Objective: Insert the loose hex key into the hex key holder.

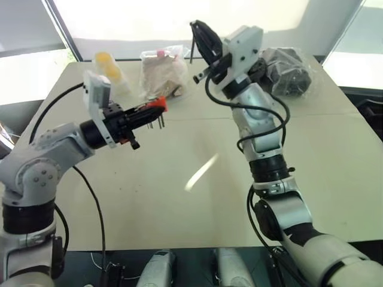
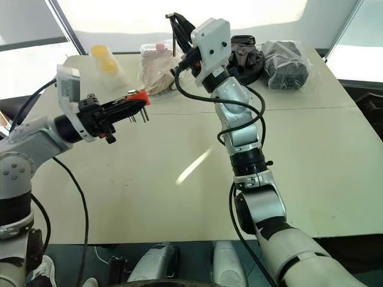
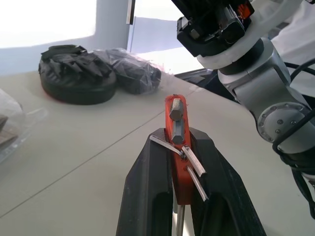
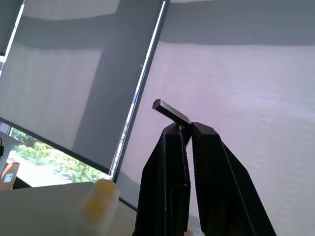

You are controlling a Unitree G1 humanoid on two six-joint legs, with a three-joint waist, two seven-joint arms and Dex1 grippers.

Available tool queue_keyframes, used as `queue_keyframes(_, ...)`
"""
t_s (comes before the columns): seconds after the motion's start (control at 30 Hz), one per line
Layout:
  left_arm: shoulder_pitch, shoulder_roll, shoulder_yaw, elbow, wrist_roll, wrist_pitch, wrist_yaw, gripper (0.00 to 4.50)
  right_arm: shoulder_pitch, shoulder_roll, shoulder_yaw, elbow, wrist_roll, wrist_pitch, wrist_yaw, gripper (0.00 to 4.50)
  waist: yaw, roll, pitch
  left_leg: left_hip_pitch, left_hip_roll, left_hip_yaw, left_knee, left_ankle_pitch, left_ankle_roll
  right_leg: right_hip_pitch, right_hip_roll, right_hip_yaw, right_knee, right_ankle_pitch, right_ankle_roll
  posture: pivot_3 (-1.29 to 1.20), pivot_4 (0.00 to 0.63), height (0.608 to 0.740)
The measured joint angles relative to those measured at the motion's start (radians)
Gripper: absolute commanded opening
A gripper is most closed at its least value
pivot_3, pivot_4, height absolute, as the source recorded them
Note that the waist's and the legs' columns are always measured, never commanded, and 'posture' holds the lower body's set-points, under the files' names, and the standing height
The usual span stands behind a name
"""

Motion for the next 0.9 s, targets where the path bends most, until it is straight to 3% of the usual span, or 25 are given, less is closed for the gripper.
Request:
queue_keyframes(0.2,-0.041,-0.004,-0.009,0.036,0.018,0.001,-0.030,0.00,0.068,0.028,0.052,-0.078,0.004,-0.028,0.017,0.03,-0.010,0.000,0.000,0.000,0.000,0.000,0.000,0.000,0.000,-0.001,0.000,0.000,0.001,0.000,0.000,0.00,0.150,0.740)
queue_keyframes(0.9,-0.042,-0.008,-0.021,0.054,0.089,0.001,-0.088,0.00,0.087,0.019,0.114,-0.214,0.086,0.140,0.145,0.03,-0.008,0.000,0.000,0.000,0.000,0.000,0.000,0.000,0.000,-0.001,0.000,0.001,0.001,0.000,0.000,0.00,0.150,0.740)
